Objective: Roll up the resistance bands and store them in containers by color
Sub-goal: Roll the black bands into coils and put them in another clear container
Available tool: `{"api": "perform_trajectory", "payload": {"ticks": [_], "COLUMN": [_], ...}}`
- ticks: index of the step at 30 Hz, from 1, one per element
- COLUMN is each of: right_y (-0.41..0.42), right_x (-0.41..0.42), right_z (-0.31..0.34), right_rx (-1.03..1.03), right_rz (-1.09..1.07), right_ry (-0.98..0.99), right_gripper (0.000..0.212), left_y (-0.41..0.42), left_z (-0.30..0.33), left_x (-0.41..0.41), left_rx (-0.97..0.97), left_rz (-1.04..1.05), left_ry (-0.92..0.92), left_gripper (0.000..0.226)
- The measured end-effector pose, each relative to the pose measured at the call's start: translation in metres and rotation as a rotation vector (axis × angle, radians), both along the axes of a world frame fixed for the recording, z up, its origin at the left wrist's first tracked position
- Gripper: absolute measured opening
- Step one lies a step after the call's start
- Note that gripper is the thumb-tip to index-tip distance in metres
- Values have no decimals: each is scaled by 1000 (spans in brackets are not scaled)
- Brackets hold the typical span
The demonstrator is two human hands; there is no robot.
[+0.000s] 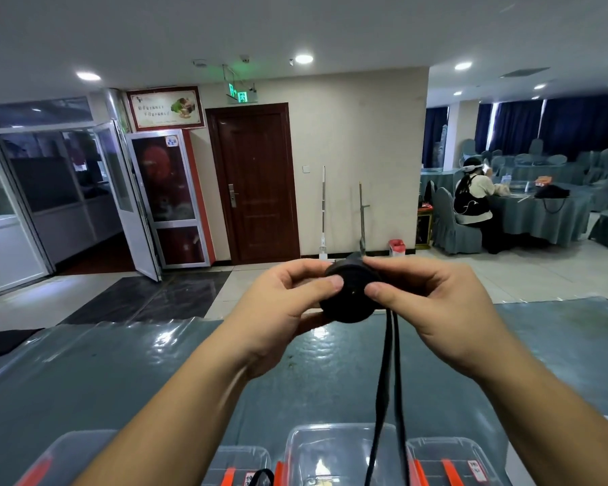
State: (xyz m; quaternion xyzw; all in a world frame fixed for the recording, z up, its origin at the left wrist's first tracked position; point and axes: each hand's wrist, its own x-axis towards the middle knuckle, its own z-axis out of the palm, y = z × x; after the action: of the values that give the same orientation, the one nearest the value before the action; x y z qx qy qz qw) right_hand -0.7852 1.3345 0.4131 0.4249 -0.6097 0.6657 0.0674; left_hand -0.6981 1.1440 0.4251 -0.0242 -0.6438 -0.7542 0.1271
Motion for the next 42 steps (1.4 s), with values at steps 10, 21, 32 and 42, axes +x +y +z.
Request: {"api": "perform_trajectory", "payload": {"ticks": [10,21,32,42], "right_y": [-5,2,5,8], "right_x": [4,-2,-6,-6], "right_z": [3,8,24,22], "right_rx": [-127,-15,150,221], "right_rz": [7,73,91,112], "right_ry": [-51,-85,3,53], "right_gripper": [31,32,32,37], "left_y": [8,3,-4,-2], "left_z": [0,7,13,10], "left_x": [-3,0,-1,-1], "left_rx": [66,-95,-156,-163], "left_rz": [-8,-13,-24,-39], "left_ry": [32,-51,-14,-12], "left_gripper": [34,38,36,21]}}
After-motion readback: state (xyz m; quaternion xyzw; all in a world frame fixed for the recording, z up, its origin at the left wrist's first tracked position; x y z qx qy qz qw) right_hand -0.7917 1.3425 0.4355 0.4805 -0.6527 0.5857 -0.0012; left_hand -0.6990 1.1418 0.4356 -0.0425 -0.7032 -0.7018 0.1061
